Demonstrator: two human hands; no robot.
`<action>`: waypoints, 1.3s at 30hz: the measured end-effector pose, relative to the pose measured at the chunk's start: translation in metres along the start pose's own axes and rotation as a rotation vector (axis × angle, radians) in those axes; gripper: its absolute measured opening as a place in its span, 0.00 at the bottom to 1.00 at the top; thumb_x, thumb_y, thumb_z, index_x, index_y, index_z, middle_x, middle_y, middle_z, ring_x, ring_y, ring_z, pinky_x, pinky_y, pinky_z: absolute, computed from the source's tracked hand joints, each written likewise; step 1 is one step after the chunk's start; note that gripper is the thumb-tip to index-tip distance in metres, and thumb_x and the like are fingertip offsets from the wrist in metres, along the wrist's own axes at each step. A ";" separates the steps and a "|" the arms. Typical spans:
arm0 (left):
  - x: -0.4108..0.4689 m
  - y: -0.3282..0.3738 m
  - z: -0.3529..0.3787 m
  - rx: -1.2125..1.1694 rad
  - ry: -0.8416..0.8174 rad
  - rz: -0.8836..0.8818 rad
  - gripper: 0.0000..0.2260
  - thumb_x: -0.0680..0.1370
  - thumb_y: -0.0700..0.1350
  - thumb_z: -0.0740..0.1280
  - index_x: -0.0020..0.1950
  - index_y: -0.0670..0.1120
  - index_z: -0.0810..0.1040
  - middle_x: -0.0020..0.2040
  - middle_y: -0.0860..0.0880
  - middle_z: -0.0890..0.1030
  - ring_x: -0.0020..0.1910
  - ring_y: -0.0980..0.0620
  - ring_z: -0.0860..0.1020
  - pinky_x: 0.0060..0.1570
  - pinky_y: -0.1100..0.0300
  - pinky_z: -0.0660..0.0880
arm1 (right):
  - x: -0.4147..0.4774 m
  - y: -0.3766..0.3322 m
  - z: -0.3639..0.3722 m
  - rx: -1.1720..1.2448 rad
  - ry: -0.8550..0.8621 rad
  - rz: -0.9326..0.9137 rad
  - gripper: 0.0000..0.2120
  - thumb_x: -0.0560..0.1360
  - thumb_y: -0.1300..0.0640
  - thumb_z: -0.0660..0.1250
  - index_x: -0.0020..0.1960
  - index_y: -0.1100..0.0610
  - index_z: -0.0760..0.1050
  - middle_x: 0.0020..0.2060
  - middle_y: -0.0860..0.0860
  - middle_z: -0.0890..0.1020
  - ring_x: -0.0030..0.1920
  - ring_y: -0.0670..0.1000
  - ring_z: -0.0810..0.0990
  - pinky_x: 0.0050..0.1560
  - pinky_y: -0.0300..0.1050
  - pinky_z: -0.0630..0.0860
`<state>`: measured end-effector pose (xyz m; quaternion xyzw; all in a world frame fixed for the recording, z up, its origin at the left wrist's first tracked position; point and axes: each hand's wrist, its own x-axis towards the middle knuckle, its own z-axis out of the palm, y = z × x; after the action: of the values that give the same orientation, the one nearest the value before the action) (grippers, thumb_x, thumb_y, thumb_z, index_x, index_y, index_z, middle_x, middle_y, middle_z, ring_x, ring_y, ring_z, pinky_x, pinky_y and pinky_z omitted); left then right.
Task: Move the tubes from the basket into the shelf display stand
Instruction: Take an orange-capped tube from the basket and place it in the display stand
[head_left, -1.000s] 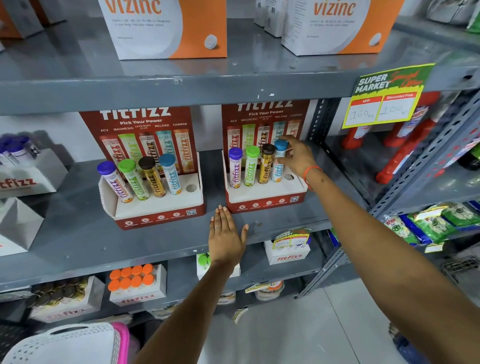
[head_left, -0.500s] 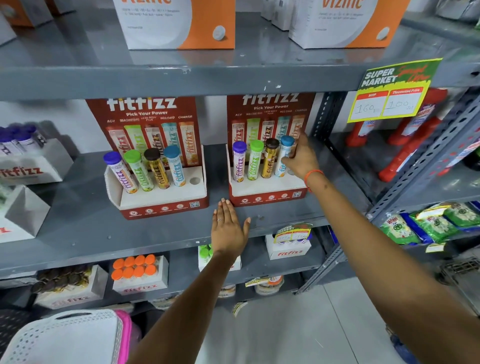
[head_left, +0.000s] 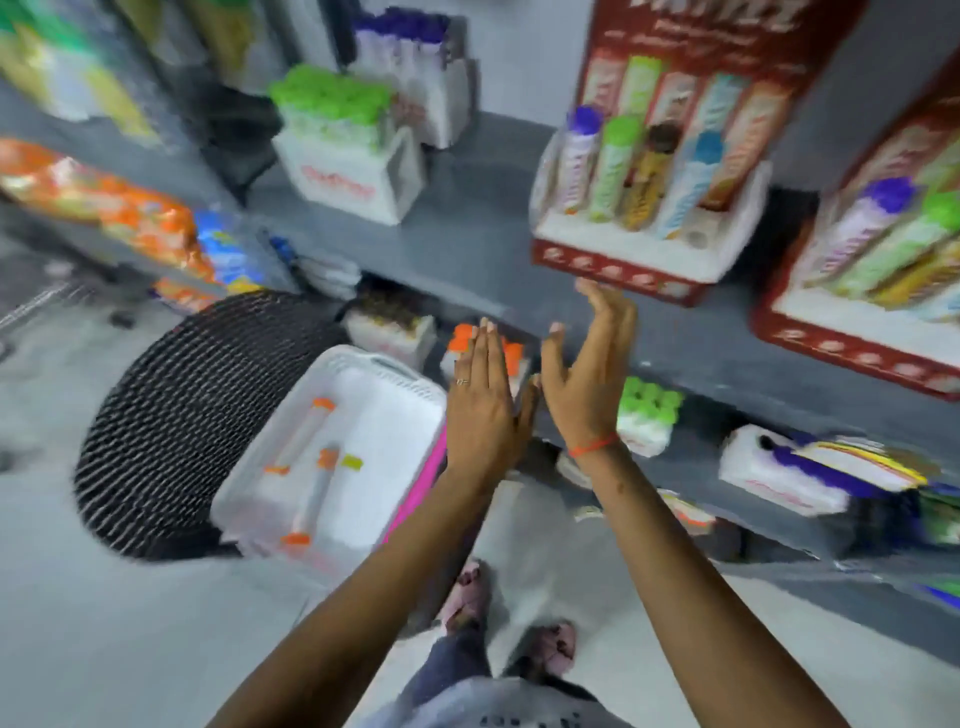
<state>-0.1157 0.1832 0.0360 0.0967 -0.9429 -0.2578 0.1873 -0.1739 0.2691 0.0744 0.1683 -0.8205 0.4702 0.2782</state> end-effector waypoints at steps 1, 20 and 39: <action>-0.012 -0.024 -0.010 0.040 0.028 -0.060 0.30 0.78 0.48 0.62 0.73 0.33 0.58 0.74 0.35 0.61 0.74 0.40 0.60 0.73 0.51 0.53 | -0.014 -0.010 0.022 0.026 -0.056 -0.018 0.18 0.73 0.63 0.61 0.62 0.65 0.70 0.58 0.62 0.76 0.61 0.58 0.72 0.65 0.55 0.69; -0.222 -0.281 -0.024 0.295 -0.180 -0.882 0.31 0.81 0.52 0.53 0.76 0.39 0.43 0.78 0.40 0.47 0.77 0.45 0.46 0.74 0.53 0.42 | -0.230 -0.062 0.285 -0.451 -1.358 -0.113 0.20 0.76 0.63 0.59 0.68 0.58 0.66 0.68 0.62 0.64 0.66 0.64 0.64 0.61 0.52 0.70; -0.226 -0.281 -0.023 0.289 -0.265 -0.906 0.37 0.79 0.63 0.50 0.75 0.43 0.36 0.78 0.43 0.41 0.76 0.46 0.39 0.74 0.50 0.39 | -0.221 -0.065 0.296 -0.284 -1.532 -0.810 0.15 0.77 0.57 0.63 0.63 0.56 0.71 0.58 0.56 0.77 0.60 0.58 0.72 0.51 0.53 0.75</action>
<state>0.1237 -0.0030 -0.1610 0.4884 -0.8478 -0.1902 -0.0807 -0.0533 -0.0165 -0.1367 0.6799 -0.7094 -0.0134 -0.1851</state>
